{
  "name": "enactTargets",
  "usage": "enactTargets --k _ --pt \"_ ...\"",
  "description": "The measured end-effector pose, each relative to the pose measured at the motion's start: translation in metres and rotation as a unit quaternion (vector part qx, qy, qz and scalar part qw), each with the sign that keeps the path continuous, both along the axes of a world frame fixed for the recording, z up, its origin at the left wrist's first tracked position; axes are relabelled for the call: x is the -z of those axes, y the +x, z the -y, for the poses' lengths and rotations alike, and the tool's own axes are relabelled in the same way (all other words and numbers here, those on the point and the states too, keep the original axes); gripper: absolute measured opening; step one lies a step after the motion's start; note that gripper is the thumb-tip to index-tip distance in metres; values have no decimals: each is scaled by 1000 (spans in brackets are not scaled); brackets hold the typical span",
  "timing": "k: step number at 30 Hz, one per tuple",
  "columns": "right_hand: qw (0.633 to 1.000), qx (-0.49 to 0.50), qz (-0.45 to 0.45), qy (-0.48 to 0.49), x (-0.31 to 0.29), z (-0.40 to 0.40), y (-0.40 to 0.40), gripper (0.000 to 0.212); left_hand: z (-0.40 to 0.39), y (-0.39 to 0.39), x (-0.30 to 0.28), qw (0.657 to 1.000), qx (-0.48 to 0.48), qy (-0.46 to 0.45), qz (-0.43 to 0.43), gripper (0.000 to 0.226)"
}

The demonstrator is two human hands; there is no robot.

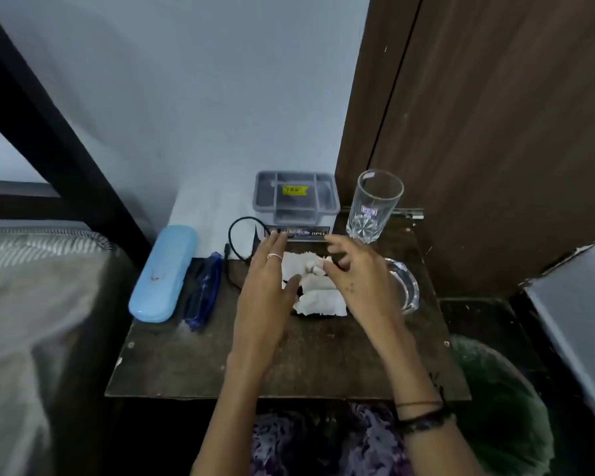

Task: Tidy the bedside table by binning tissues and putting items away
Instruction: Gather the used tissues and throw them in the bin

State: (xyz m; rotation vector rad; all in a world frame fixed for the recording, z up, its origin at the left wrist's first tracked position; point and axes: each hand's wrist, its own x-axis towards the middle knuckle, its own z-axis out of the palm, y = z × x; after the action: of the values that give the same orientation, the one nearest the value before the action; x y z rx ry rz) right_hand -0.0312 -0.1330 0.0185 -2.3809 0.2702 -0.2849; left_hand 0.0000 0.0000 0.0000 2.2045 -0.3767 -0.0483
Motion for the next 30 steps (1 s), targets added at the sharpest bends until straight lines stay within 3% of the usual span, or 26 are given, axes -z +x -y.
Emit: enactTargets --k 3,6,9,13,16,19,21,23,26,30 --pt "997 33 -22 -72 15 7 -3 24 -1 8 7 993 -22 68 94 61" --pt "989 15 -99 -106 26 5 -10 36 -5 17 12 974 -25 135 178 53" --pt "976 -19 -123 -182 35 -4 -10 44 -3 26 13 965 -7 211 154 49" --pt "974 -16 -76 -211 33 -4 -12 26 -1 32 14 955 12 270 124 33" --pt "988 6 -29 -148 25 3 -16 20 -6 29 9 963 -37 221 148 19" --pt "999 38 12 -4 16 8 -19 17 -11 20 -7 973 -82 147 158 17" --pt "991 64 37 110 9 8 -20 17 -11 13 -21 975 -96 111 167 18" --pt "979 82 53 178 0 8 -23 18 -10 4 -35 986 -105 17 127 14" --pt "955 81 79 273 -11 14 -37 17 1 -16 -51 991 -85 -88 48 14" --pt "930 142 116 318 -12 48 -75 9 48 -54 -47 997 -1 -79 11 10"
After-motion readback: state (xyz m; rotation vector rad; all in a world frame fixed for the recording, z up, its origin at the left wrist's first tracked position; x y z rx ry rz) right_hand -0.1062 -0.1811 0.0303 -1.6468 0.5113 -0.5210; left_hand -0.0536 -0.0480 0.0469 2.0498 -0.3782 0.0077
